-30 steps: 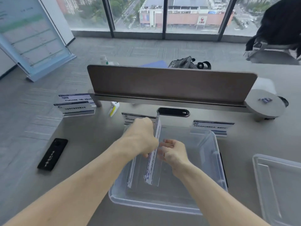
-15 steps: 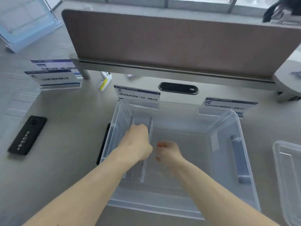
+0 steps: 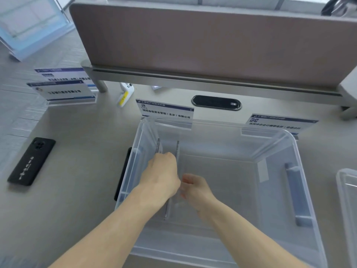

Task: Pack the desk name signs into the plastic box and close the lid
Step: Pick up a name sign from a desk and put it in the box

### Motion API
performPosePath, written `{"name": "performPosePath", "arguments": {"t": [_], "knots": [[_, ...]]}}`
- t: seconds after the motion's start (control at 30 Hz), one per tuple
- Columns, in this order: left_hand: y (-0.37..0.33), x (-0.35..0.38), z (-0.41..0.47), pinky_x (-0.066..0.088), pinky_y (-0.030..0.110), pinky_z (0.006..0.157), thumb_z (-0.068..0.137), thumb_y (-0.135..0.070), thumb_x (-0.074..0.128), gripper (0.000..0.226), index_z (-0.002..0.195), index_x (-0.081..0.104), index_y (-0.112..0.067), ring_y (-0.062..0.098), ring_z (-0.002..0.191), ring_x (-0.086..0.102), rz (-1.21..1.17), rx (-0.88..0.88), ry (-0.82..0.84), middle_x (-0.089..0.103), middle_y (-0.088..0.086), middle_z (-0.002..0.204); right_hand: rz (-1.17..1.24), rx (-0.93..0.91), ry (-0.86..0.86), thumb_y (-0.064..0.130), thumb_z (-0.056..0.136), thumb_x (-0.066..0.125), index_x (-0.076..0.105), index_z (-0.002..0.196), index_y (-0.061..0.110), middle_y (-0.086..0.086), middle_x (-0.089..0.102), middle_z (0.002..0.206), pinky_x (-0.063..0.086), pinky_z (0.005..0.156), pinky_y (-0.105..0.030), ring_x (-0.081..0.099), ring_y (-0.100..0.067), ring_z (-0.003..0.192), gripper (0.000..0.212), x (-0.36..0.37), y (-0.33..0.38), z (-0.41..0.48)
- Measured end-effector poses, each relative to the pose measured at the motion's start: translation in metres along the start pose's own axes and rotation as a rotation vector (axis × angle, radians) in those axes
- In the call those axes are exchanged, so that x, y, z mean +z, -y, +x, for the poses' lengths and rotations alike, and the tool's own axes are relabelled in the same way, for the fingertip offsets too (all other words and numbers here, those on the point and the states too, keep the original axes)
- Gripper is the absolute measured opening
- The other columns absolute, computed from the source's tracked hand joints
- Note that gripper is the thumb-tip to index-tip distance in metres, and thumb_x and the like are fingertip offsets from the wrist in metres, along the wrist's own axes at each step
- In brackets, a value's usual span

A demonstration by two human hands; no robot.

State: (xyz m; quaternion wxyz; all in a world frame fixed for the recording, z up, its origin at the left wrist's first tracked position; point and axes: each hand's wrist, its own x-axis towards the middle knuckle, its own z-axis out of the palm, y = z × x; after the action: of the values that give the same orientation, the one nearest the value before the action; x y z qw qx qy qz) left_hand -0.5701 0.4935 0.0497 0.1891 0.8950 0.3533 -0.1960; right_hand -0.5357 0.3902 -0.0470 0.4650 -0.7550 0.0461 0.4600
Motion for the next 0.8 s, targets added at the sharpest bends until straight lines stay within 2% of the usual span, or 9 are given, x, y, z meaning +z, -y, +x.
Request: {"name": "performPosePath", "arguments": {"t": [0.07, 0.13, 0.2, 0.27, 0.37, 0.5, 0.63, 0.73, 0.8], "knots": [[0.004, -0.002, 0.001, 0.039, 0.029, 0.049, 0.091, -0.011, 0.067, 0.034, 0.068, 0.044, -0.016, 0.014, 0.053, 0.046, 0.011, -0.009, -0.006, 0.05, 0.002, 0.068, 0.002, -0.007, 0.056, 0.003, 0.097, 0.053, 0.064, 0.118, -0.004, -0.024, 0.067, 0.11, 0.052, 0.093, -0.044, 0.066, -0.031, 0.104, 0.025, 0.003, -0.002, 0.0], [0.007, -0.003, 0.002, 0.041, 0.03, 0.05, 0.091, -0.012, 0.067, 0.033, 0.067, 0.045, -0.015, 0.016, 0.053, 0.048, 0.014, -0.011, -0.011, 0.051, 0.003, 0.067, 0.006, -0.011, 0.108, 0.003, 0.097, 0.053, 0.062, 0.088, 0.023, 0.0, 0.057, 0.085, 0.05, 0.076, -0.026, 0.057, -0.011, 0.08, 0.024, 0.005, -0.005, 0.007], [0.009, -0.002, 0.002, 0.041, 0.03, 0.05, 0.091, -0.013, 0.067, 0.034, 0.066, 0.045, -0.015, 0.017, 0.053, 0.05, 0.014, -0.005, -0.008, 0.052, 0.003, 0.066, 0.006, -0.009, 0.12, 0.001, 0.096, 0.052, 0.049, 0.076, 0.03, 0.007, 0.048, 0.077, 0.043, 0.067, -0.019, 0.047, -0.005, 0.069, 0.035, 0.006, -0.009, 0.013], [0.01, -0.001, 0.003, 0.04, 0.029, 0.048, 0.091, -0.014, 0.068, 0.035, 0.065, 0.044, -0.015, 0.018, 0.054, 0.05, 0.014, 0.004, -0.011, 0.05, 0.003, 0.066, 0.016, -0.009, 0.124, 0.005, 0.096, 0.055, 0.057, 0.102, 0.027, 0.001, 0.058, 0.095, 0.05, 0.087, -0.027, 0.057, -0.012, 0.088, 0.023, 0.007, -0.012, 0.015], [0.013, 0.0, 0.004, 0.038, 0.028, 0.048, 0.092, -0.019, 0.068, 0.039, 0.064, 0.042, -0.016, 0.018, 0.054, 0.049, -0.015, 0.005, -0.014, 0.05, 0.003, 0.066, 0.019, -0.021, 0.113, 0.008, 0.096, 0.058, 0.055, 0.136, 0.008, -0.005, 0.061, 0.12, 0.046, 0.107, -0.04, 0.06, -0.02, 0.113, 0.04, 0.005, -0.016, 0.016], [0.013, -0.007, 0.002, 0.043, 0.031, 0.059, 0.094, -0.039, 0.067, 0.042, 0.068, 0.047, -0.014, 0.021, 0.063, 0.051, -0.02, 0.014, -0.044, 0.051, 0.001, 0.067, 0.016, -0.022, 0.084, 0.014, 0.095, 0.06, 0.048, 0.145, 0.013, -0.007, 0.059, 0.134, 0.049, 0.104, -0.038, 0.059, -0.02, 0.117, 0.052, 0.003, -0.007, 0.007], [0.004, -0.037, -0.013, 0.056, 0.039, 0.079, 0.096, -0.056, 0.051, 0.047, 0.098, 0.064, -0.011, 0.029, 0.089, 0.065, -0.153, 0.029, -0.054, 0.066, 0.007, 0.097, -0.029, -0.086, -0.1, 0.036, 0.09, 0.067, 0.048, 0.143, 0.019, -0.003, 0.062, 0.129, 0.054, 0.099, -0.046, 0.063, -0.021, 0.114, 0.059, -0.025, 0.02, -0.027], [-0.014, -0.076, -0.03, 0.054, 0.041, 0.091, 0.096, -0.058, 0.048, 0.044, 0.107, 0.064, -0.019, 0.027, 0.104, 0.065, -0.239, 0.163, -0.096, 0.07, 0.003, 0.107, 0.016, -0.179, -0.181, 0.04, 0.092, 0.063, 0.05, 0.138, 0.023, 0.002, 0.064, 0.121, 0.061, 0.073, -0.033, 0.065, -0.017, 0.107, 0.05, -0.067, 0.064, -0.073], [-0.03, -0.109, -0.041, 0.052, 0.04, 0.095, 0.097, -0.057, 0.049, 0.042, 0.114, 0.064, -0.021, 0.02, 0.11, 0.065, -0.3, 0.318, -0.132, 0.07, -0.003, 0.112, 0.032, -0.246, -0.241, 0.041, 0.094, 0.061, 0.05, 0.136, 0.026, 0.002, 0.065, 0.118, 0.06, 0.076, -0.034, 0.064, -0.017, 0.106, 0.046, -0.095, 0.101, -0.108]]}}
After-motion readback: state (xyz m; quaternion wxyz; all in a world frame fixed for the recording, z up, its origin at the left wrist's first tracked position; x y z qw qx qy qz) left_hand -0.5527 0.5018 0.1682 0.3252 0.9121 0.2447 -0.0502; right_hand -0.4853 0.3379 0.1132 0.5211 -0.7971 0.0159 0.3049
